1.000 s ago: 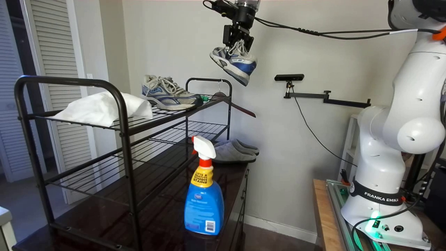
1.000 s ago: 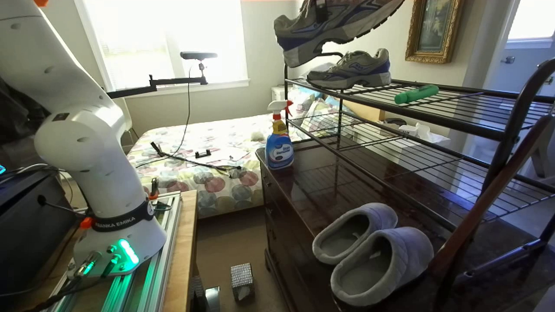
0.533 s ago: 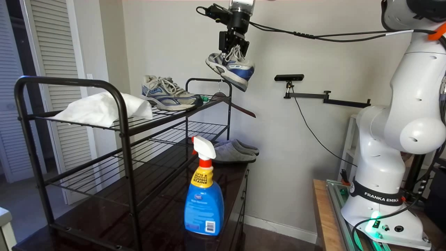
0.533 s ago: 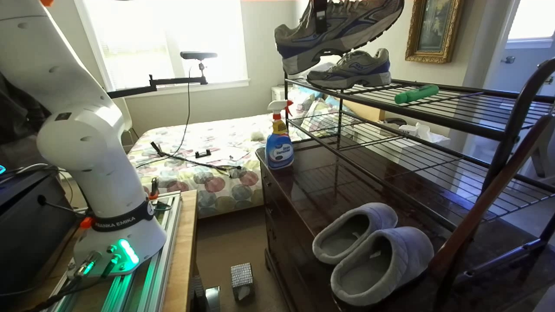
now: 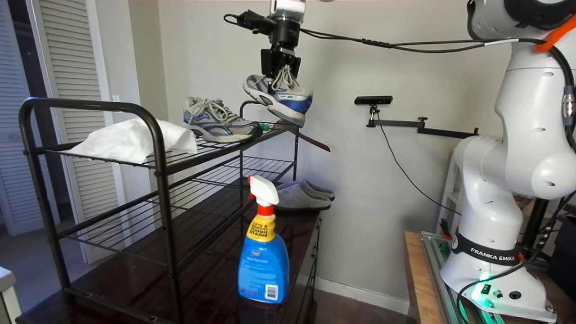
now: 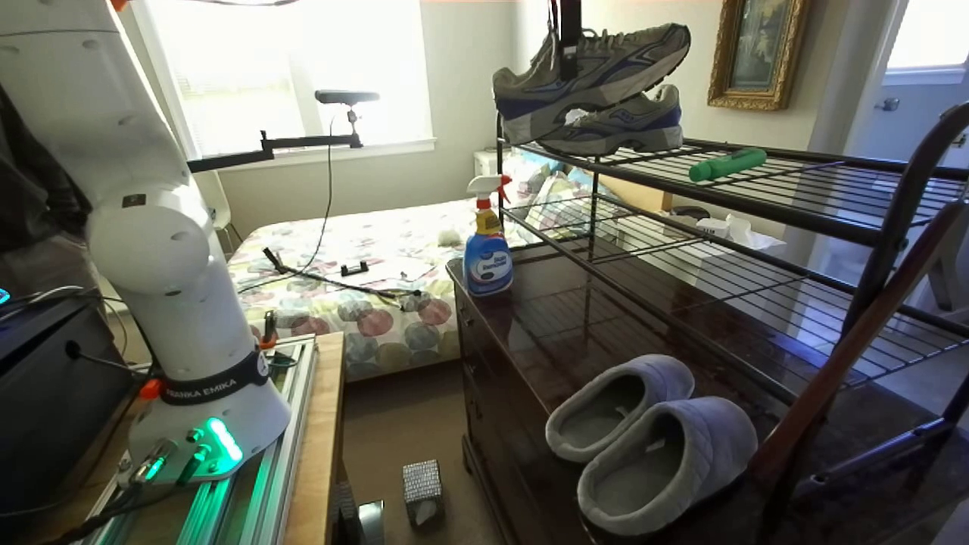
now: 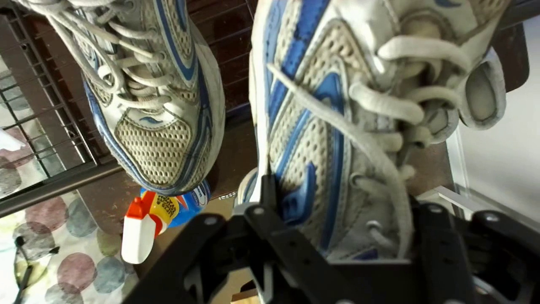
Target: Place the left sneaker next to the right one
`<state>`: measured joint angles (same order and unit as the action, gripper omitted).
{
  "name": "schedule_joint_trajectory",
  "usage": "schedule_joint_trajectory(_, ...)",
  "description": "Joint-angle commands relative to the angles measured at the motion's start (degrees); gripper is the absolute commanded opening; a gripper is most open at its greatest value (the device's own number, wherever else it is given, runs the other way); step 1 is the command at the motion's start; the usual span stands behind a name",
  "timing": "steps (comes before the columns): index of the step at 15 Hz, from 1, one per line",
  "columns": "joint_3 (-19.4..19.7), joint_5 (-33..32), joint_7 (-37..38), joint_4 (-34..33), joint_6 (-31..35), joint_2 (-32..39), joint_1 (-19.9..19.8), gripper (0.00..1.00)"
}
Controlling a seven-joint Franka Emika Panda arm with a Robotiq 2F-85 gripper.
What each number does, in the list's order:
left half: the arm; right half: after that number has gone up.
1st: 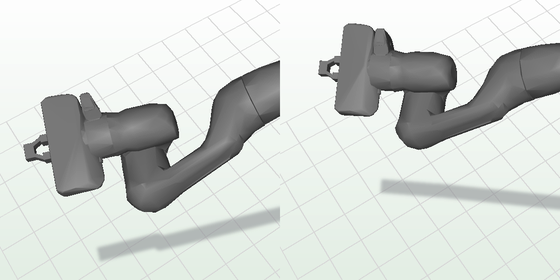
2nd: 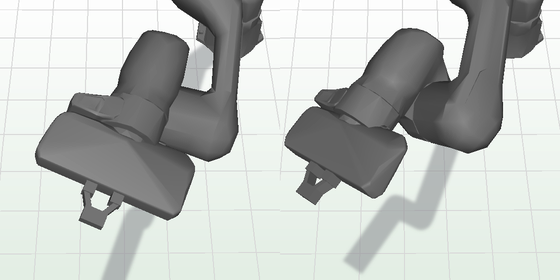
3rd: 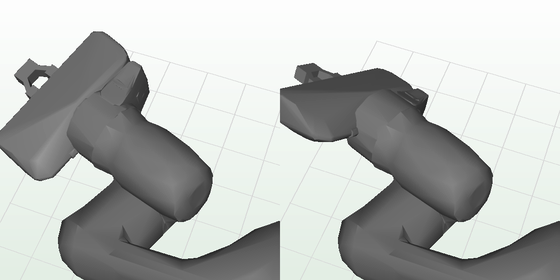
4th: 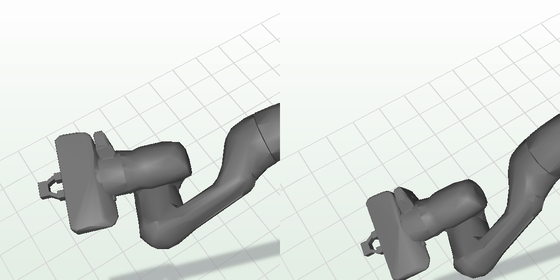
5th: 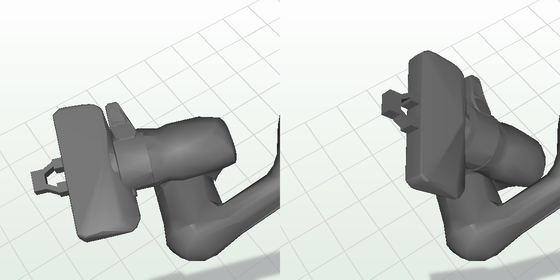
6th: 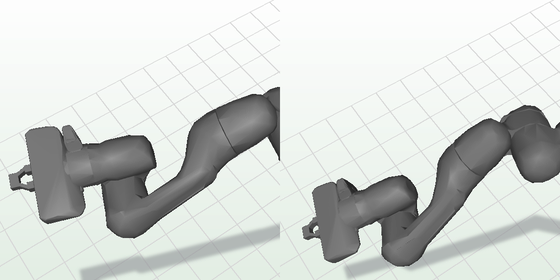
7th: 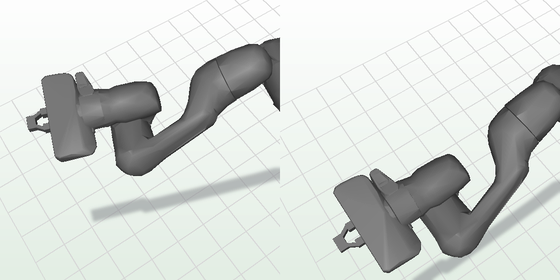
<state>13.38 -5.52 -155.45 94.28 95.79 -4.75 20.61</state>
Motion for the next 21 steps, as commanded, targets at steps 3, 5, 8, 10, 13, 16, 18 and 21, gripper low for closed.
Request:
schedule_joint_trajectory(3,-5.2,0.01,-0.27,-2.16,0.21,2.1,-6.42,0.62)
schedule_joint_trajectory(5,-5.59,0.09,-0.28,-3.05,0.63,3.12,-7.37,0.37)
schedule_joint_trajectory(8,-8.99,0.59,-1.67,-5.6,0.7,5.59,-11.33,0.37)
schedule_joint_trajectory(10,-10.53,0.4,-2.14,-6.73,0.65,6.87,-13.04,0.37)
schedule_joint_trajectory(13,-12.17,0.27,-2.58,-8.9,0.39,8.96,-14.77,0.37)
schedule_joint_trajectory(16,-13.48,-0.08,-2.57,-11.92,-0.05,11.33,-15.69,0.37)
schedule_joint_trajectory(18,-14.25,-0.25,-2.5,-13.67,-0.31,12.78,-15.99,0.37)
schedule_joint_trajectory(21,-15.29,-1.04,-2.54,-15.83,-0.52,14.83,-16.15,0.37)
